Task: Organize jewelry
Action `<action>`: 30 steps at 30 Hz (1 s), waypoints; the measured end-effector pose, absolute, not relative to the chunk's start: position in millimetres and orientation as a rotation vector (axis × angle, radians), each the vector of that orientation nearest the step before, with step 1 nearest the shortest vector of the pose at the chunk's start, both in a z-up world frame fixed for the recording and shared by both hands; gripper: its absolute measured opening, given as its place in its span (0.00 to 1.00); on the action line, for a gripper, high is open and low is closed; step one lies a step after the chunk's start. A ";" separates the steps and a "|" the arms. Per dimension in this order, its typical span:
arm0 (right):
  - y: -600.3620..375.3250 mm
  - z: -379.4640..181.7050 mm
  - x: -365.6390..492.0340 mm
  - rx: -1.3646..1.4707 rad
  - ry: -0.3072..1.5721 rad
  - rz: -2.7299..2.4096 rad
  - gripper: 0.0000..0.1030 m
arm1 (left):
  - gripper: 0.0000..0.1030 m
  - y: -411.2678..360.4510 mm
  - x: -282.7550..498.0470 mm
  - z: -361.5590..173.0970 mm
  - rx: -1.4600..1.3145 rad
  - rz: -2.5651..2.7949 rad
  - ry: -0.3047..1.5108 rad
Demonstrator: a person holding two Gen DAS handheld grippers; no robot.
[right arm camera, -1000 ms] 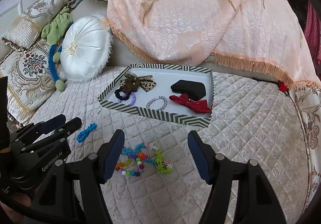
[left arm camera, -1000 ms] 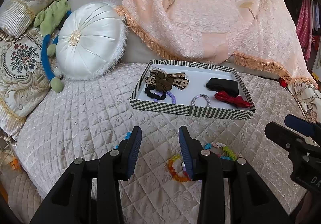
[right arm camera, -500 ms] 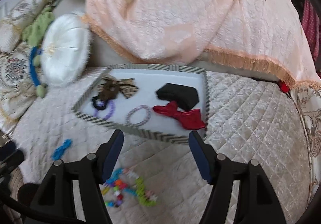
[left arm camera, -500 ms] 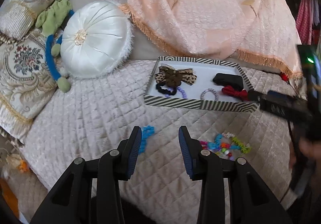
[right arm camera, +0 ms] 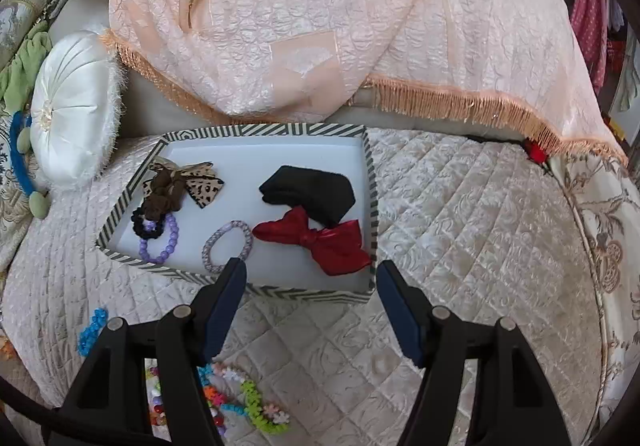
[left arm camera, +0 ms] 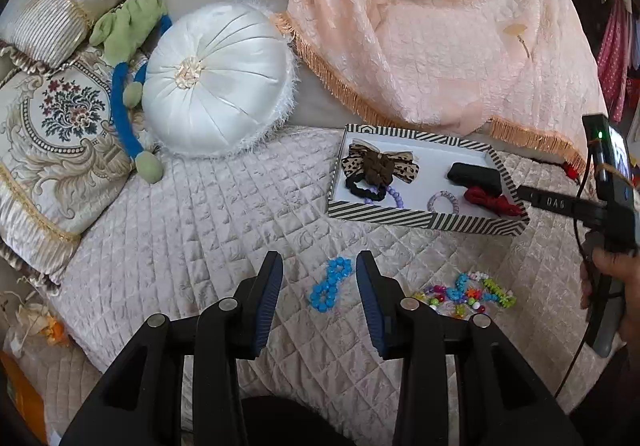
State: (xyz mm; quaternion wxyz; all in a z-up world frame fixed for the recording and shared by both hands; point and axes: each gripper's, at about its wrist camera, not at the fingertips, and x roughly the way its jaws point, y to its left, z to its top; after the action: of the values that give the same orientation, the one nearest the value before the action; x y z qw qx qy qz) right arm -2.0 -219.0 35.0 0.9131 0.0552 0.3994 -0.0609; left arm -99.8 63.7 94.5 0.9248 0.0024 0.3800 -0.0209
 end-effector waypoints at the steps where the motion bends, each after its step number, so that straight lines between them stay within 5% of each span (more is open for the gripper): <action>1: -218.7 34.5 -3.6 0.110 0.822 -0.126 0.69 | 0.27 61.8 -98.6 94.7 0.000 -0.052 0.787; 30: -212.9 11.6 -84.1 0.050 0.829 0.071 0.72 | 0.30 36.0 -44.2 27.6 0.013 -0.023 0.860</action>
State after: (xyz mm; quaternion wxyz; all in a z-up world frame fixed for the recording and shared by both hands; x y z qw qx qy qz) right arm -84.1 -212.9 11.6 0.9143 0.0244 0.4028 0.0344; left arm -44.2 36.0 27.6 0.9088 0.0065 0.4170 -0.0109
